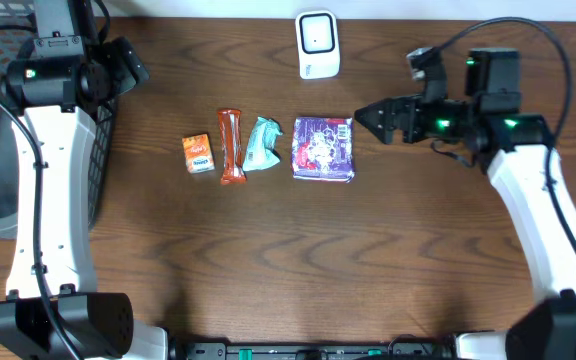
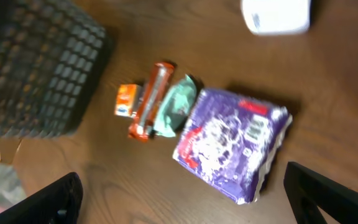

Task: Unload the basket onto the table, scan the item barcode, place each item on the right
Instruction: 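Reach the right gripper to the purple bag and grasp its edge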

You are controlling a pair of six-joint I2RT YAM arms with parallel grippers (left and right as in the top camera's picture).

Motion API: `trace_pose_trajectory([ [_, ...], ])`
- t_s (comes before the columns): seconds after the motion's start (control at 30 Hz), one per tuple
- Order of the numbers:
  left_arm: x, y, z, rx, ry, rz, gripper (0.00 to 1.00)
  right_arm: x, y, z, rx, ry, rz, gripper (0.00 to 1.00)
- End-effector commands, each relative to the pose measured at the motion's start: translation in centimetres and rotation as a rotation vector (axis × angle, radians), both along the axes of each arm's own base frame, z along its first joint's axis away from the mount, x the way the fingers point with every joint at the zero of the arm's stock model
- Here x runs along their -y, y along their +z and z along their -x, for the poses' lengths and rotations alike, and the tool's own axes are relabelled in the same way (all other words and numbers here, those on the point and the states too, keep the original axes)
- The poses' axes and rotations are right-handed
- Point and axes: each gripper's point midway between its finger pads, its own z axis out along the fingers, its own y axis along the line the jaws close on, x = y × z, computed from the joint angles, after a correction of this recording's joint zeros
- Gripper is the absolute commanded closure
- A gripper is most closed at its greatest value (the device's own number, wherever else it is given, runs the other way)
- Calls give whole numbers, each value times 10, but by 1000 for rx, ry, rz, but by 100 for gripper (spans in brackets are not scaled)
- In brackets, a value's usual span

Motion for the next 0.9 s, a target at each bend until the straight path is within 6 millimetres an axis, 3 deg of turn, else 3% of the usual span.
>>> trace_pose_trajectory([
  [0.0,-9,8,4,17,34,-12,2,-1,-31,-14,-130,-126,43,2],
  [0.17,-9,8,4,17,34,-12,2,-13,-85,-21,-226,-132,112,6],
  [0.2,-9,8,4,17,34,-12,2,-12,-95,-22,-248,-143,124,11],
  [0.27,-9,8,4,17,34,-12,2,-12,-111,-23,-293,-158,126,20],
  [0.37,-9,8,4,17,34,-12,2,-13,-130,-23,-345,-169,127,20],
  [0.63,-9,8,4,17,34,-12,2,-12,-154,-18,-419,-176,142,20],
  [0.73,-9,8,4,17,34,-12,2,-12,-156,-18,-423,-175,144,5],
  [0.87,-9,8,4,17,34,-12,2,-10,-158,-18,-421,-183,157,2],
])
